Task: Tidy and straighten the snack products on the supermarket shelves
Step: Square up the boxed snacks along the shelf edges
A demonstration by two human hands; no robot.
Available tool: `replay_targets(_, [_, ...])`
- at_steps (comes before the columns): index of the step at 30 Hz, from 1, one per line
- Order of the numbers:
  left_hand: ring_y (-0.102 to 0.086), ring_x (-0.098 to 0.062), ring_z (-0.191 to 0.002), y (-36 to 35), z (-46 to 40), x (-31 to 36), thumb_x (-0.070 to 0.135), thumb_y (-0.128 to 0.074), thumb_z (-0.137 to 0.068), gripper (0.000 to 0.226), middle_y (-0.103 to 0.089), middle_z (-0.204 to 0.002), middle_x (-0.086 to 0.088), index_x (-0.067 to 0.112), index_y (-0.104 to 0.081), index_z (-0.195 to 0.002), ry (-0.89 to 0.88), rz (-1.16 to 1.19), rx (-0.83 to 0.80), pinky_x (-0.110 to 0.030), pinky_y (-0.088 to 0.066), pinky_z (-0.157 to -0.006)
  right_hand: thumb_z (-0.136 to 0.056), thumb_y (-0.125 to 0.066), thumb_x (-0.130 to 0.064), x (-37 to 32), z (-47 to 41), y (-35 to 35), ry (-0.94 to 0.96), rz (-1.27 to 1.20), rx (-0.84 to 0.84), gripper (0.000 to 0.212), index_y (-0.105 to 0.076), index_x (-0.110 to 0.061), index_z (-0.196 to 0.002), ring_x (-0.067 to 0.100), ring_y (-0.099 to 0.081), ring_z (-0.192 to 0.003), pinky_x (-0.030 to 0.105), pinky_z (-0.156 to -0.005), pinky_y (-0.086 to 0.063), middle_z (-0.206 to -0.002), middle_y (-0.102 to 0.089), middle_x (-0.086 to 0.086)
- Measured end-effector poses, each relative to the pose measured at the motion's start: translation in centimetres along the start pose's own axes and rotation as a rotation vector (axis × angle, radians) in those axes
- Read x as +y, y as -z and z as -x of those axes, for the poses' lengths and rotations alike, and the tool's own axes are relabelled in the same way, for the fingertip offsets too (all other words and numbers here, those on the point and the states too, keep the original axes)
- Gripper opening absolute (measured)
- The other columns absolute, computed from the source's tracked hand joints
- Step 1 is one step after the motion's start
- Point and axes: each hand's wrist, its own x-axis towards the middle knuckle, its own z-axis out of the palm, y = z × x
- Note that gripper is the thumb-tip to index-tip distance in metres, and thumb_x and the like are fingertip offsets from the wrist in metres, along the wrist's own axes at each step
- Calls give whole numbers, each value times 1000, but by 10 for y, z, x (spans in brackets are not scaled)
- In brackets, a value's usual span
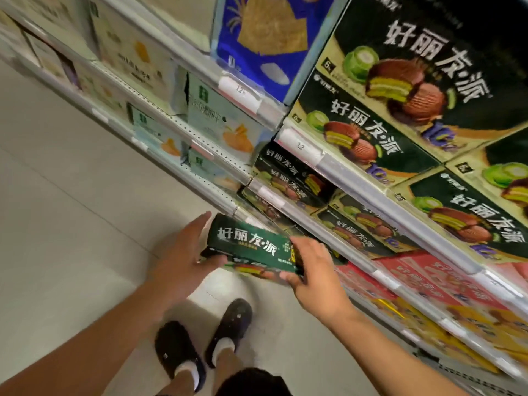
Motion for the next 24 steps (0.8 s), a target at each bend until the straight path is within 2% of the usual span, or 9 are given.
replay_targets(2, [-38, -20, -139, 6, -23, 11, 49, -64, -88, 74, -37, -154, 7, 41, -25, -151, 18, -22, 109, -49, -33, -113, -84, -71, -29, -6, -23, 7, 20, 53, 149, 67, -42, -12, -142, 21, -38, -117, 39, -107, -34, -133, -47, 5])
replay_targets(5, [-50, -14, -129, 7, -53, 29, 60, -52, -88, 56, -50, -144, 13, 53, -37, -141, -5, 59, 113, -50, -42, -107, -81, -74, -15, -1, -58, 11, 1, 96, 313, 68, -43, -3, -140, 24, -37, -114, 49, -107, -34, -130, -48, 12])
replay_targets(9, [-47, -1, -123, 5, -96, 44, 59, -51, -80, 65, -46, -145, 19, 63, -27, -140, -25, 97, 32, -45, -45, -105, -77, -71, -4, 18, -101, 7, -35, 162, 387, 70, -41, -1, -141, 32, -42, -116, 52, -111, -27, -131, -47, 15])
replay_targets(13, [-45, -6, -129, 1, -134, 43, 54, -55, -80, 73, -41, -150, 18, 65, -17, -142, -27, 80, -56, -50, -42, -107, -77, -72, -8, 34, -127, -1, -88, 250, 403, 74, -38, -4, -142, 33, -45, -112, 45, -103, -35, -127, -50, 15])
replay_targets(15, [-43, -10, -133, -2, -146, 42, 46, -60, -85, 76, -36, -153, 19, 66, -14, -142, -38, 93, -92, -51, -40, -108, -77, -72, -10, 39, -134, -4, -115, 274, 426, 73, -39, -6, -142, 37, -49, -110, 47, -99, -38, -122, -54, 16])
replay_targets(18, [-36, -9, -139, -5, -163, 42, 28, -62, -94, 80, -27, -157, 20, 65, -11, -142, -68, 165, -172, -50, -35, -112, -80, -70, -14, 45, -142, -4, -163, 283, 489, 58, -46, -10, -133, 40, -53, -106, 49, -90, -40, -114, -60, 17])
replay_targets(20, [-23, -4, -144, -6, -173, 46, 19, -59, -96, 82, -18, -159, 22, 58, -7, -146, -142, 159, -222, -46, -28, -117, -82, -67, -14, 50, -146, -3, -226, 317, 503, 46, -51, -12, -125, 41, -55, -105, 48, -89, -40, -112, -63, 18])
replay_targets(22, [-14, -3, -147, -8, -184, 51, 14, -56, -96, 84, -13, -159, 21, 51, -3, -149, -197, 106, -254, -42, -24, -118, -82, -66, -12, 55, -150, -1, -284, 344, 509, 30, -59, -10, -111, 44, -60, -94, 48, -84, -42, -99, -67, 21])
replay_targets(24, [-13, -5, -147, -9, -196, 56, 7, -53, -95, 87, -12, -160, 19, 49, 0, -151, -203, 70, -275, -38, -25, -116, -84, -63, -11, 57, -156, 2, -325, 351, 494, 16, -60, -10, -100, 45, -60, -86, 46, -77, -43, -91, -66, 21])
